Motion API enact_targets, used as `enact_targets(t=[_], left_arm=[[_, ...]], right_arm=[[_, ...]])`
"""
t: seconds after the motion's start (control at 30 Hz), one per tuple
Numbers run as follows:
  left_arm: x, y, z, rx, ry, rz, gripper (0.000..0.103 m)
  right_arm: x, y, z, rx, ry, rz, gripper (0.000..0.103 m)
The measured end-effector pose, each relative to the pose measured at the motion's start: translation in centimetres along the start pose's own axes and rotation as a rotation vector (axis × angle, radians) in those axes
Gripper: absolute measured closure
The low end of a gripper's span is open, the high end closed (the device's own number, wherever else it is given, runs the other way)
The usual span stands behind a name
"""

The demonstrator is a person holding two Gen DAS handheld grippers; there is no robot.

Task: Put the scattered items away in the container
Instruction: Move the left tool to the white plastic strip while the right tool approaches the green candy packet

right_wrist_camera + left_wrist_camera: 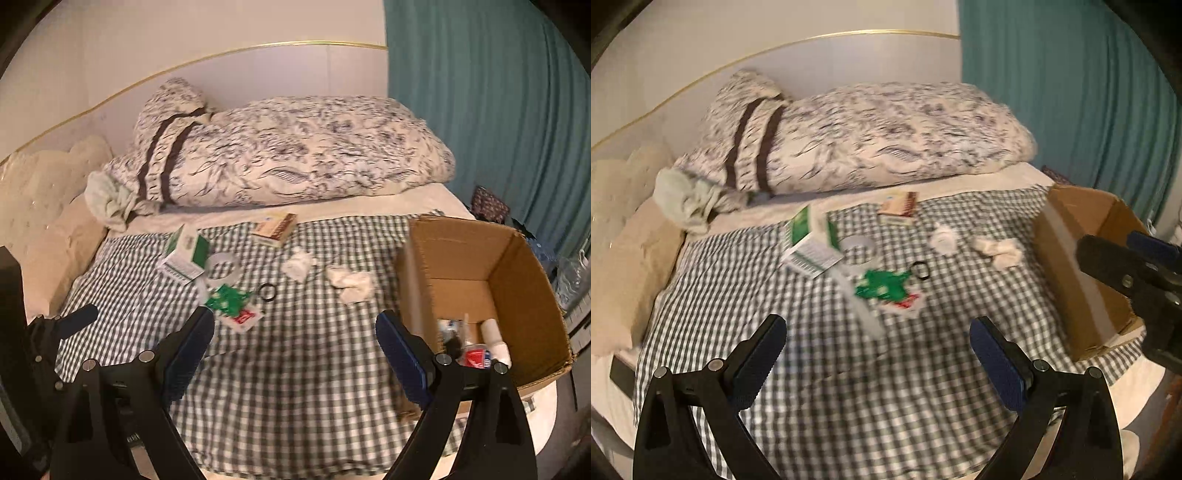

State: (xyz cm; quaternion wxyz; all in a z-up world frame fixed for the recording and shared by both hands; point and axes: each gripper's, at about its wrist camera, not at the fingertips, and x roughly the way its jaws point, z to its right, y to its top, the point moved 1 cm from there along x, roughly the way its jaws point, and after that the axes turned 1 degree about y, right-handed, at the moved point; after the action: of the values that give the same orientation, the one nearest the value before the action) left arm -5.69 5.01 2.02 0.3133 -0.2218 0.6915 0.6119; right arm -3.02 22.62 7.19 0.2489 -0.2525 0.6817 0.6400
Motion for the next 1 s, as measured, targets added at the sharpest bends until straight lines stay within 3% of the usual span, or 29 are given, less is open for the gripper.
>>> enact_targets(t=[0.23,0.4,0.5,0.63,1.0], left_arm=[[2.1,-2.5,-4.4,-0.054,0.06,-0.043,0.001],[4.7,-3.9,-6.0,-0.122,0.051,-0.086,0.001],[6.0,-4.0,-6.3,-0.182,0.062,-0.072,0.001],[9.1,-3.8,-6.3,-0.23,0.068,-0.117,0.001],[16.5,-2.9,-4.7,-0.204,0.032,-0.193,0.001]], right_arm=[[1.9,-1.4,-2.8,-0.003,0.036,-0.012,0.013],[4.2,-3.2,-3.2,-0.009,0.058,-0.058,0.013],[5.6,-3.9,-3.0,-0.021,0.048,-0.084,0.013],[8.0,-4.5,-2.5,-0.017,0.043,-0.117,0.013],[15.4,-5.8,-1.0,-0.016,0.046,-0.206,0.014]])
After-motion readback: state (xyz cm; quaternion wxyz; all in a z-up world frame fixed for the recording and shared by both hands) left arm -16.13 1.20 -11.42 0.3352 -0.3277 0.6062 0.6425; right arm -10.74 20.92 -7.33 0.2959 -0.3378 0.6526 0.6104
